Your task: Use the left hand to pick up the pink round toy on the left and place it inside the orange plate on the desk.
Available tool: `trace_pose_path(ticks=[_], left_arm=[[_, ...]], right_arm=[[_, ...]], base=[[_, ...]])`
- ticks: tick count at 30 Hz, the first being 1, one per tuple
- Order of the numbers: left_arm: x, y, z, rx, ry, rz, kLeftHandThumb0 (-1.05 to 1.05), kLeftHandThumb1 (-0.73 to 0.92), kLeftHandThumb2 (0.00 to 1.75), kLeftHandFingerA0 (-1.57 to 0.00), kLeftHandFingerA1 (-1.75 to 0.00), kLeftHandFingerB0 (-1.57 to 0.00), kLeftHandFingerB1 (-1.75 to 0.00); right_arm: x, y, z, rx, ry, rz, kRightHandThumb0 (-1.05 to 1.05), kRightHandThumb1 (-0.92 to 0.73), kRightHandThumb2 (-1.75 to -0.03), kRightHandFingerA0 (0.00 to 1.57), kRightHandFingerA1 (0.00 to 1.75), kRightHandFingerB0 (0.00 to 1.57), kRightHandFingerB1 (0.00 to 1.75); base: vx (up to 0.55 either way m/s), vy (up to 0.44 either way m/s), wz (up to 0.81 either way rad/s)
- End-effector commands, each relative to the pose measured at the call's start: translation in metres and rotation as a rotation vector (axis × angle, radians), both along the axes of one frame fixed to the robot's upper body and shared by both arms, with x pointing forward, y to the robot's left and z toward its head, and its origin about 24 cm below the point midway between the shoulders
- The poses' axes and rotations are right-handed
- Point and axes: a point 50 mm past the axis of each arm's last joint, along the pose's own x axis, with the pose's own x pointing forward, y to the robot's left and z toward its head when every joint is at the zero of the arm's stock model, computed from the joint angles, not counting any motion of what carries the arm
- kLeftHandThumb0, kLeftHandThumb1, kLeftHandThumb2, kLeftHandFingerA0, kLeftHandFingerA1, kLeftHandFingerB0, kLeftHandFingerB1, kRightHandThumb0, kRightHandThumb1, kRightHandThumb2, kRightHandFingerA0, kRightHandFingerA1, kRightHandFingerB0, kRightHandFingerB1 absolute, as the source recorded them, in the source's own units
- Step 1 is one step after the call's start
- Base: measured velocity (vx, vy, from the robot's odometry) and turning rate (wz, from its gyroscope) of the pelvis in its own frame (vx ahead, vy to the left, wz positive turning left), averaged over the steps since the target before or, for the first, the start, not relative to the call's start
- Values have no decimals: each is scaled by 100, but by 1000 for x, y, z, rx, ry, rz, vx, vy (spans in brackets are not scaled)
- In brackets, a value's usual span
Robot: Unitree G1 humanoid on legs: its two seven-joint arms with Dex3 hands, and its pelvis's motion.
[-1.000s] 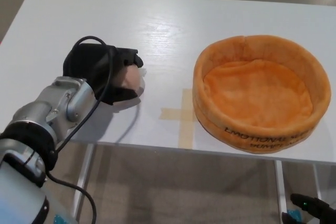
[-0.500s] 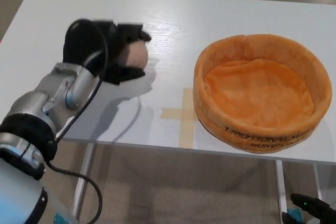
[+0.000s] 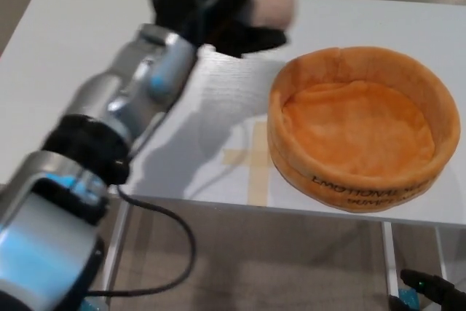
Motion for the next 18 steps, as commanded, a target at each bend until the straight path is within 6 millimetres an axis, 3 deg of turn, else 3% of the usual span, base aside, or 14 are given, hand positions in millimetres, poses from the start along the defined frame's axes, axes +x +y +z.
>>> trace_pose_path(ticks=[1, 5, 6, 7, 13, 14, 16, 17, 18], left_arm=[[-9, -36, 0, 54, 0, -71, -23, 59, 59, -91, -140, -87, -54], [-16, -59, -12, 82, 15, -108, -24, 61, 60, -91, -142, -89, -54], [-18, -63, -15, 82, 24, -119, -22, 57, 59, -93, -140, -82, -53], [-21, -71, -22, 95, 43, -139, -21, 57, 57, -88, -136, -83, -53], [-28, -86, -38, 129, 56, -159, -20, 59, 59, -88, -143, -86, -56], [-29, -87, -41, 142, 68, -159, -31, 46, 66, -84, -118, -56, -49], [-29, -88, -45, 159, 86, -158, -31, 46, 66, -84, -118, -56, -49], [-26, -89, -49, 253, 137, -134, -54, 40, 67, -32, -45, -16, -36], [-24, -88, -52, 309, 175, -120, -68, 35, 67, -1, -17, -4, -22]], right_arm=[[-7, 2, -5, 23, 12, -5, -21, -60, -57, 54, 60, 54, 46], [-6, 2, -5, 14, 17, -2, -20, -59, -57, 55, 60, 55, 46], [-6, 3, -5, 13, 17, 0, -19, -59, -57, 55, 59, 55, 47], [-6, 3, -4, 14, 12, 0, -20, -59, -57, 56, 62, 55, 48], [-6, 4, -5, 23, 8, 5, -21, -61, -58, 54, 59, 55, 48], [-6, 4, -5, 22, 8, 5, -22, -61, -58, 55, 59, 55, 48], [-6, 4, -5, 20, 8, 5, -22, -61, -58, 55, 59, 55, 48], [-6, 4, -5, 19, 13, 5, -23, -61, -58, 57, 61, 55, 47], [-6, 4, -5, 17, 14, 6, -23, -60, -57, 58, 63, 55, 48]], base=[[0, 0, 0], [0, 0, 0], [0, 0, 0], [0, 0, 0], [0, 0, 0], [0, 0, 0], [0, 0, 0], [0, 0, 0], [0, 0, 0]])
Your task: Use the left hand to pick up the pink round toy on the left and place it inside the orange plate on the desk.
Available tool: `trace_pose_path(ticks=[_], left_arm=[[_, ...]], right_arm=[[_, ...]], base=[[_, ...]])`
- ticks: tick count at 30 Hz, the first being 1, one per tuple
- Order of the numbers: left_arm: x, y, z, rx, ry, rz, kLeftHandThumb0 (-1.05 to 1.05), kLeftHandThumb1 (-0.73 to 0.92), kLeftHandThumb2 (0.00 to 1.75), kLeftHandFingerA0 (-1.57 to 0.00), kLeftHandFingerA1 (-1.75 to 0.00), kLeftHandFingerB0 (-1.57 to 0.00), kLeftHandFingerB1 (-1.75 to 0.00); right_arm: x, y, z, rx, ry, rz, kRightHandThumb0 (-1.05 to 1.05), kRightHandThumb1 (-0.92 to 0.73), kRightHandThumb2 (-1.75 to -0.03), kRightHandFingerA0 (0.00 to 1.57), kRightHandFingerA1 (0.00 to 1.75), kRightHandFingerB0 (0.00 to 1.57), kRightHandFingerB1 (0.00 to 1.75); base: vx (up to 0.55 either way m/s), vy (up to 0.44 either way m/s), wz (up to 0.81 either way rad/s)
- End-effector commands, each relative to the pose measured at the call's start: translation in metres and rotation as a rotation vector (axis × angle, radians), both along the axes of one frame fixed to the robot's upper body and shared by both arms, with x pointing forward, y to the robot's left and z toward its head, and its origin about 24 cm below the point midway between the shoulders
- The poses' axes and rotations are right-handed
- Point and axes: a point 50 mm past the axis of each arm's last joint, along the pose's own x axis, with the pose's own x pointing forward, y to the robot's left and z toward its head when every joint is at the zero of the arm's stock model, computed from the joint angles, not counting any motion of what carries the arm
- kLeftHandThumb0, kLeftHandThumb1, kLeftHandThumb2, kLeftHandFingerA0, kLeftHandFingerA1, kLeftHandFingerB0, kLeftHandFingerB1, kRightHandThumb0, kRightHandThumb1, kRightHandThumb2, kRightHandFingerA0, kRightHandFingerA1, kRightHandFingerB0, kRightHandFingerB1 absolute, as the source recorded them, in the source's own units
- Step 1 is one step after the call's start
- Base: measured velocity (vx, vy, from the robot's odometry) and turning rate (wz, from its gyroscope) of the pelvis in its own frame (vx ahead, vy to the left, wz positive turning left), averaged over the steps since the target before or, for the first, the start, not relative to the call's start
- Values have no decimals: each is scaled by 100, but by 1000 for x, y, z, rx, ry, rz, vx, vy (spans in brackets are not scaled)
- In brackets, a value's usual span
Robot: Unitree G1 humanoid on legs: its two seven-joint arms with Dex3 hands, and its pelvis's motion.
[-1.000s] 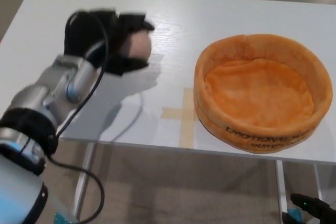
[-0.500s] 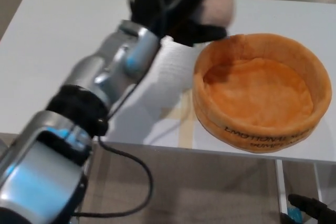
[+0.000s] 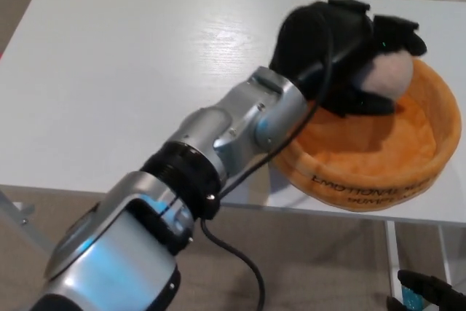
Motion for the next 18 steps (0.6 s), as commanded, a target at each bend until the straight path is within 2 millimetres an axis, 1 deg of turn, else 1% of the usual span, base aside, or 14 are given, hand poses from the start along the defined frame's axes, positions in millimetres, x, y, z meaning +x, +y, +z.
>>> trace_pose_path(ticks=[1, 2, 3, 4, 6, 9, 10, 13, 18], left_arm=[[4, -5, -18, 241, 97, 49, -68, 35, 67, -1, -17, -4, -22], [4, -4, -21, 286, 103, 64, -64, 36, 80, 0, -9, -1, -16], [4, -4, -21, 292, 100, 67, -64, 36, 80, 0, -9, -1, -16], [6, -3, -22, 324, 127, 78, -73, 41, 83, 0, 0, 0, -1], [8, -1, -21, 368, 172, 93, -73, 41, 83, 0, 0, 0, -1], [9, 0, -20, 378, 192, 100, -73, 40, 83, 0, 0, 0, -1], [10, 1, -17, 389, 216, 100, -74, 40, 85, 0, -1, 0, 0], [12, 3, -12, 381, 223, 98, -74, 40, 84, 0, 0, 0, 0], [12, 6, 0, 342, 237, 92, -73, 40, 83, 0, 0, 0, 0]], right_arm=[[-6, 2, -4, 7, 13, 1, -23, -60, -57, 58, 63, 55, 48], [-6, 3, -4, 13, 15, -3, -22, -60, -57, 56, 60, 55, 47], [-6, 3, -4, 15, 15, -5, -22, -60, -57, 56, 60, 55, 47], [-6, 3, -4, 16, 15, -3, -23, -60, -57, 57, 60, 55, 48], [-7, 3, -5, 15, 13, 0, -23, -60, -57, 57, 60, 55, 48], [-7, 3, -5, 10, 15, 1, -22, -60, -57, 59, 61, 55, 48], [-6, 3, -5, 21, 18, -3, -20, -60, -57, 58, 62, 56, 48], [-6, 3, -5, 11, 20, 4, -22, -59, -57, 62, 61, 58, 49], [-6, 4, -5, 2, 27, 12, -21, -59, -57, 61, 60, 57, 48]], base=[[0, 0, 0], [0, 0, 0], [0, 0, 0], [0, 0, 0], [0, 0, 0], [0, 0, 0], [0, 0, 0], [0, 0, 0], [0, 0, 0]])
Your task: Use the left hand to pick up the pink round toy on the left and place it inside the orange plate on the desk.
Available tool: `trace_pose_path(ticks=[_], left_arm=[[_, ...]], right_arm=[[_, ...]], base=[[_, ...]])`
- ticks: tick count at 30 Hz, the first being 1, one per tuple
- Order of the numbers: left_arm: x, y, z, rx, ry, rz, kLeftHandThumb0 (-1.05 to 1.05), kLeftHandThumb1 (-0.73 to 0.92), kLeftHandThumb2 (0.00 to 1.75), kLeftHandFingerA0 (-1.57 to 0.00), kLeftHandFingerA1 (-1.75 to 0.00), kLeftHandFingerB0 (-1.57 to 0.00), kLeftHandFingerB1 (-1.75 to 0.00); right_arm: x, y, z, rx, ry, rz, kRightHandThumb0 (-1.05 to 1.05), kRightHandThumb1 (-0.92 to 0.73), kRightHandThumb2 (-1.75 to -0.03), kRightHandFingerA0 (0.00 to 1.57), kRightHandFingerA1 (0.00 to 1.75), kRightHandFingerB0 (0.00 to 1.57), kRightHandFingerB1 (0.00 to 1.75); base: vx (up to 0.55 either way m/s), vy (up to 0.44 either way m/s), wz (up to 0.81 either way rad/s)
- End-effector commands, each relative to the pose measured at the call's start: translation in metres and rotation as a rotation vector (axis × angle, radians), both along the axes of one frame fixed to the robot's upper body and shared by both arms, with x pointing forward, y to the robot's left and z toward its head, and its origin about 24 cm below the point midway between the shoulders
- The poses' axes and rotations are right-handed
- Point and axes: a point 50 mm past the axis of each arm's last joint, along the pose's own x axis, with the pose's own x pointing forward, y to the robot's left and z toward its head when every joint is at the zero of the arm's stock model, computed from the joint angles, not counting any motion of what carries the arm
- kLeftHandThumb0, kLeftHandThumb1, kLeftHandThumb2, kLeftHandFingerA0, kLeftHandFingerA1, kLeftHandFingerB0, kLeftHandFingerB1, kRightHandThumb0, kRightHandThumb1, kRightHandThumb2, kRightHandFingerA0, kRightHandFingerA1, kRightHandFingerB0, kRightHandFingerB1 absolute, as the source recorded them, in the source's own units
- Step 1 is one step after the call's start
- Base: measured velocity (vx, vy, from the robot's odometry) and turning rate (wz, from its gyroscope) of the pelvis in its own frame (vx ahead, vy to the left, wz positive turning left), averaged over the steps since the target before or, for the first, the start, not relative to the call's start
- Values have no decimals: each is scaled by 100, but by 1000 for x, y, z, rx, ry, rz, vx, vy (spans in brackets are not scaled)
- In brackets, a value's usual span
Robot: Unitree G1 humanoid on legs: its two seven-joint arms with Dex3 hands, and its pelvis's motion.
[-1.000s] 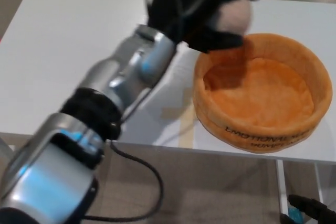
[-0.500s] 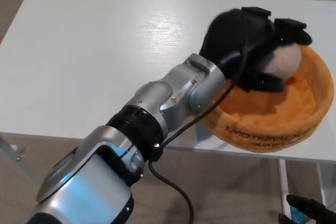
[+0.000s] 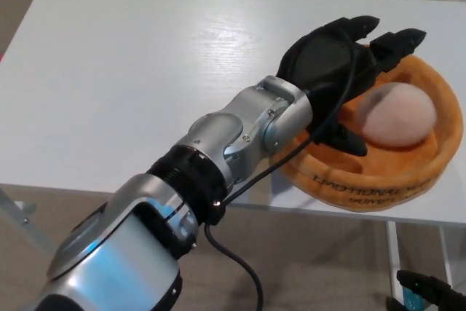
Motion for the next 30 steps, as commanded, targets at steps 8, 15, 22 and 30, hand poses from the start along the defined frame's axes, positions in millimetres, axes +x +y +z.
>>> trace_pose_path(ticks=[8, 15, 22, 30], left_arm=[[-17, 30, 64, -123, 24, -81, -61, 39, 74, 0, 0, 0, -8], [-69, 89, 95, -464, 3, -275, -5, 45, 53, 0, -24, -11, -27], [-132, 164, 61, -655, 140, -366, 7, 51, 97, -8, -49, -31, -53], [-173, 208, 21, -774, 475, -452, 1, 66, 82, -34, -39, -61, -41]], right_arm=[[-7, 4, -5, 17, 22, 4, -22, -59, -57, 60, 61, 57, 48], [-6, 0, -4, 2, 17, 11, -25, -58, -57, 64, 65, 59, 49], [-3, -5, -1, -6, 20, 12, -22, -59, -57, 65, 64, 58, 48], [0, -5, 1, -9, 15, 11, -21, -58, -57, 60, 64, 60, 49]], base=[[0, 0, 0], [0, 0, 0], [0, 0, 0], [0, 0, 0]])
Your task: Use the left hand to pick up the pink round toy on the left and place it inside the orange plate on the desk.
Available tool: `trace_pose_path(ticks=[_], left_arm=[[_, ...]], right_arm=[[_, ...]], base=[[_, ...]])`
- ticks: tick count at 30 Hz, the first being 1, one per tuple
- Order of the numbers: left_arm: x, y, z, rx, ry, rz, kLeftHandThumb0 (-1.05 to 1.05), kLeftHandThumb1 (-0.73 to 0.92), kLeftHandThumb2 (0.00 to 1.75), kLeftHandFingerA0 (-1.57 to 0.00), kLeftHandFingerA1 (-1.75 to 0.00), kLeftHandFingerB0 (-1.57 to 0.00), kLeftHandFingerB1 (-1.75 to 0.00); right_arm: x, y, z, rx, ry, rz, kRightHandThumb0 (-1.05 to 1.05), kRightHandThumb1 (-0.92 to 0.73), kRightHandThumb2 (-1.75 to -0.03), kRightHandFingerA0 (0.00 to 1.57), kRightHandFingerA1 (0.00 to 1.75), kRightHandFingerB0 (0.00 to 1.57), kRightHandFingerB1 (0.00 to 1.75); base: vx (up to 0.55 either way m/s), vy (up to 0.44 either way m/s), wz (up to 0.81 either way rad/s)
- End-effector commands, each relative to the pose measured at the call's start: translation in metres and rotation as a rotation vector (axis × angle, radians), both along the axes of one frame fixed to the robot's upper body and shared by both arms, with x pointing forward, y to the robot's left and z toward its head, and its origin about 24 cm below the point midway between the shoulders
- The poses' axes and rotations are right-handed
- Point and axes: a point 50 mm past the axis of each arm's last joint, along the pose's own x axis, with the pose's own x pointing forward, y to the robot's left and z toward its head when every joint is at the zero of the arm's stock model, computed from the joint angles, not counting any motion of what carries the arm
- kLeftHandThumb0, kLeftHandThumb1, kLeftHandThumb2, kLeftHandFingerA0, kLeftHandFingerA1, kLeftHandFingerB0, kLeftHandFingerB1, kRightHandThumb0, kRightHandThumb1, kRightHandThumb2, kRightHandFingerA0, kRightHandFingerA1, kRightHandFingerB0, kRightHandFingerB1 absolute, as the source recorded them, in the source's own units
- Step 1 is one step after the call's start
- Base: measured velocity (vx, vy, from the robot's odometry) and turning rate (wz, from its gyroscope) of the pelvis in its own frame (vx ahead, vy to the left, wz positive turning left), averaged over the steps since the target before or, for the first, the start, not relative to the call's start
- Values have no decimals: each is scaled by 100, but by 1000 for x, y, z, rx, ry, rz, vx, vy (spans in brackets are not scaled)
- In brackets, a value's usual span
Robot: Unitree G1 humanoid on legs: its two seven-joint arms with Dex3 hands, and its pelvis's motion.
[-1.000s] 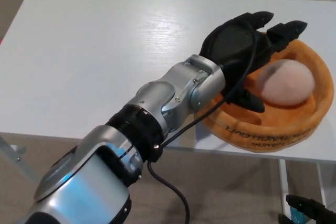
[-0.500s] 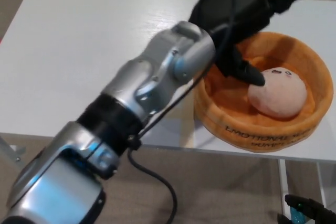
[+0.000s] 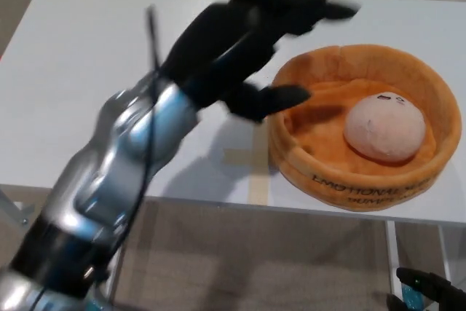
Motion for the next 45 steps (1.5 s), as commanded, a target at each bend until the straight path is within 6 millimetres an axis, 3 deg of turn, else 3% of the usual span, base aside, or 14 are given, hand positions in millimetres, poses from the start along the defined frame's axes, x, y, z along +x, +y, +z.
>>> trace_pose_path(ticks=[1, 2, 3, 6, 9, 10, 14, 15, 19, 24, 33, 39, 44, 45], left_arm=[[-121, 100, -24, -394, 395, -495, -3, 64, 83, -36, -40, -63, -44], [-121, 100, -24, -394, 395, -495, -3, 64, 83, -36, -40, -63, -44], [-129, 112, -40, -394, 505, -498, -15, 73, 66, -37, -43, -60, -43], [-144, 129, -75, -380, 710, -466, -4, 75, 66, -42, -44, -64, -45], [-146, 132, -82, -386, 743, -455, -4, 75, 66, -42, -44, -64, -45], [-150, 141, -116, -377, 894, -360, 9, 73, 76, -46, -44, -64, -45], [-153, 145, -136, -380, 985, -293, 8, 75, 73, -46, -43, -64, -45], [-154, 147, -159, -373, 1076, -192, 7, 78, 70, -48, -41, -65, -44], [-150, 153, -200, -373, 1178, -6, 7, 75, 72, -47, -43, -63, -45], [-142, 162, -238, -373, 1223, 218, 7, 75, 71, -50, -42, -62, -43], [-129, 175, -276, -433, 1207, 615, 1, 74, 72, -48, -41, -55, -40], [-128, 185, -296, -456, 1246, 890, -6, 77, 70, -32, -41, -41, -37], [-127, 184, -299, -381, 1279, 884, -3, 73, 67, -25, -39, -32, -33], [-127, 184, -300, -369, 1286, 879, -5, 51, 98, -15, -52, -18, -50]], right_arm=[[-4, -3, -3, -4, 27, 7, -22, -59, -57, 58, 59, 59, 49], [-4, -3, -3, -4, 27, 7, -22, -59, -57, 58, 59, 59, 49], [-6, -3, -3, -9, 30, 14, -23, -60, -57, 61, 63, 58, 48], [-9, -5, -4, -9, 36, 7, -23, -59, -57, 64, 63, 59, 48], [-8, -6, -4, -15, 37, 9, -23, -59, -57, 64, 63, 59, 48], [-7, -6, -4, -9, 38, 6, -22, -58, -57, 65, 66, 61, 48], [-7, -6, -4, -14, 41, 9, -22, -58, -57, 64, 62, 61, 48], [-8, -5, -4, -10, 41, 5, -20, -58, -57, 61, 60, 59, 48], [-9, -4, -5, -9, 44, 11, -24, -59, -57, 64, 61, 59, 48], [-10, -4, -6, -6, 40, 10, -25, -60, -58, 66, 68, 60, 50], [-9, -4, -5, -12, 42, 15, -24, -60, -57, 67, 63, 60, 48], [-8, -3, -5, -10, 42, 24, -25, -60, -58, 66, 64, 60, 48], [-7, -3, -4, -8, 31, 19, -22, -58, -57, 67, 67, 62, 51], [-6, -2, -4, -3, 28, 18, -24, -59, -57, 64, 67, 62, 51]], base=[[0, 0, 0], [0, 0, 0], [0, 0, 0], [0, 0, 0], [0, 0, 0], [0, 0, 0], [0, 0, 0], [0, 0, 0], [0, 0, 0], [0, 0, 0], [0, 0, 0], [0, 0, 0], [0, 0, 0], [0, 0, 0]])
